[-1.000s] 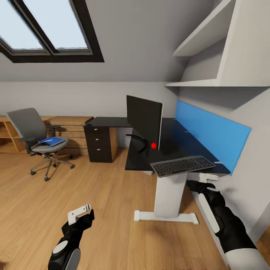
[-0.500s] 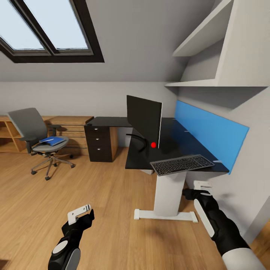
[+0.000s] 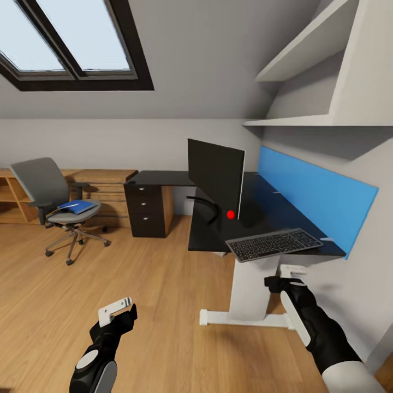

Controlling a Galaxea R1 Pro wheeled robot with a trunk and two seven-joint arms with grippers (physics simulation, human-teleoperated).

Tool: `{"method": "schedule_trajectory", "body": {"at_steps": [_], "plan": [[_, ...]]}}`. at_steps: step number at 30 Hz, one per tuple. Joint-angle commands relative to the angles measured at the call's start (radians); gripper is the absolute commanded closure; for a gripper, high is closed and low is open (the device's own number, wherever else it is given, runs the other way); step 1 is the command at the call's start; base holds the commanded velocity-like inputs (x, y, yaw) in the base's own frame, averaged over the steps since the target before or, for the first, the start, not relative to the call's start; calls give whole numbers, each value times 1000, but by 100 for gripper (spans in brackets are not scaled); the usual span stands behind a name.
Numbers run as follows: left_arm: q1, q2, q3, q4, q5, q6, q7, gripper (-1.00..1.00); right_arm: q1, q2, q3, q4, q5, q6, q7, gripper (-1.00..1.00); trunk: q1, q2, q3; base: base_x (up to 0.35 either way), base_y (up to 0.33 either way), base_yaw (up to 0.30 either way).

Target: In the bedroom, organize the workspace by keeping the computer under the desk, ensuring the monitor is on the desk, placing the keyboard on the desk next to the monitor, placing the mouse on the desk next to the keyboard, moving the folder from the swivel chair onto the desk next to the mouse, stacking the notebook on top of the folder with the pen on top of the notebook, and positioning the swivel chair next to the desk.

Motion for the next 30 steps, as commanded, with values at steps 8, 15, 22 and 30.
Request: {"method": "schedule_trajectory", "body": {"at_steps": [8,15,22,30], "plan": [[-1,0,-1,-3,8,2,8,-100,-1,9,36,28,-9,1,-11,-100,0,-1,-1,70,97,0],[-1,0,-2,-3,9,3,8,-100,-1,15,47,37,-6,-1,-13,-100,0,-1,-1,84,95,0],[0,0,-2,-2,10,3,8,-100,-1,15,47,36,-4,-2,-16,-100,0,-1,-1,171,179,0],[0,-1,-3,-2,10,3,8,-100,-1,16,47,36,-3,-3,-18,-100,0,-1,-1,154,123,0]]}}
